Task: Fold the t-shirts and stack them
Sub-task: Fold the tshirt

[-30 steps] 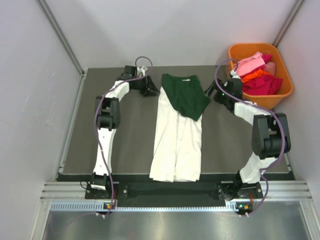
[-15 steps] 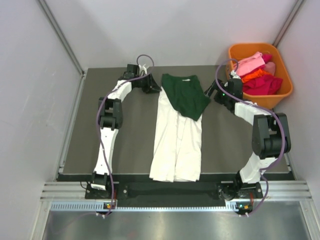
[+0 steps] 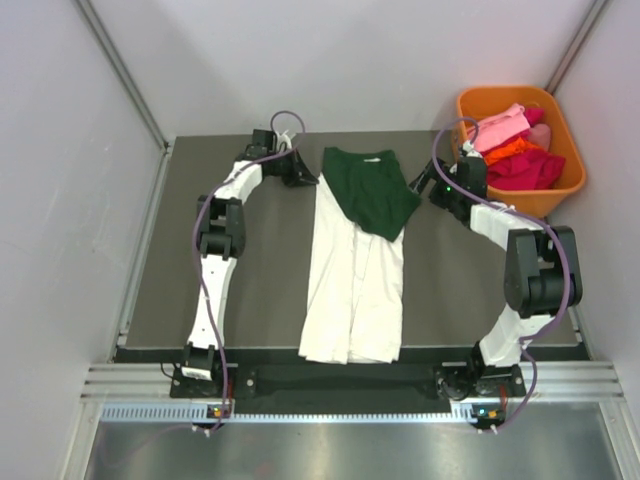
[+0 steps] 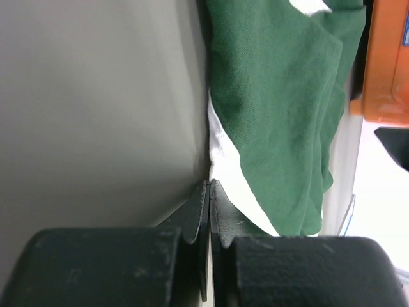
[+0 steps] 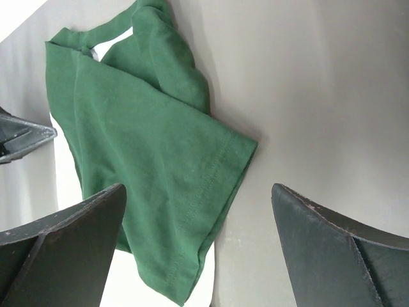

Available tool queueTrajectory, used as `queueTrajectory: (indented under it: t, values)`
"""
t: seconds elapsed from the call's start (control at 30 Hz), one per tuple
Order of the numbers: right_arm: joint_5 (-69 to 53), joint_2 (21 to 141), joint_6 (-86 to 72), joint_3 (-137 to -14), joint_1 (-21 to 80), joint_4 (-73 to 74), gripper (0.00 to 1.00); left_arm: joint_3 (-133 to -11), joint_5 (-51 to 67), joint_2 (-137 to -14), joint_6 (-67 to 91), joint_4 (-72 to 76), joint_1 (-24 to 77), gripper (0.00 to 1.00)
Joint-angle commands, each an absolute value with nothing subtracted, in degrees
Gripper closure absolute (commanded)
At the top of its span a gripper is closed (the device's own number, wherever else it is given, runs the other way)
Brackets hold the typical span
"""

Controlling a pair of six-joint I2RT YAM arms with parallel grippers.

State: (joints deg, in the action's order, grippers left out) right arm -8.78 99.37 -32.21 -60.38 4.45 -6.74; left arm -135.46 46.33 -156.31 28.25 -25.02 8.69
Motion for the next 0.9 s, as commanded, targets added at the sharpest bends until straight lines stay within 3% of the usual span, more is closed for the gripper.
queueTrajectory:
  t: [0.0, 0.2, 0.23, 0.3, 0.33, 0.43, 0.53, 0.87]
  values:
    - [-9.2, 96.9, -32.5, -60.4, 3.8, -7.6, 0.04, -133.3, 38.3, -157.0, 29.1, -22.7, 6.0, 1.0]
    - [-9.6, 97.3, -32.5, -60.7, 3.8, -7.3, 0.04, -131.2, 35.0, -155.4, 31.5, -17.1, 4.6, 1.0]
    - [-9.7, 97.2, -32.5, -60.8, 3.9, -7.3, 0.04, -131.1, 35.6, -155.4, 31.5, -16.7, 4.5, 0.88]
    - [-9.8, 97.1, -32.4, -60.9, 3.8, -6.9, 0.04, -131.0, 36.6, -155.0, 31.6, -16.6, 4.6, 0.53]
    - [-10.0, 97.0, -32.3, -61.1, 3.8, -6.5, 0.04, -130.5, 37.0, -154.5, 31.4, -16.7, 4.6, 0.42]
    - [-11.2, 96.4, -31.7, -62.0, 4.0, -4.6, 0.04, -125.2, 36.2, -149.8, 30.3, -15.6, 4.4, 0.28]
    - [-12.1, 94.4, -31.8, -62.5, 4.2, -0.9, 0.05, -117.4, 34.5, -142.8, 29.4, -14.7, 4.0, 0.2]
    - [-17.3, 78.3, -27.3, -52.0, 7.5, 14.3, 0.08, -82.0, 26.8, -111.3, 33.6, -14.6, 3.7, 0.17]
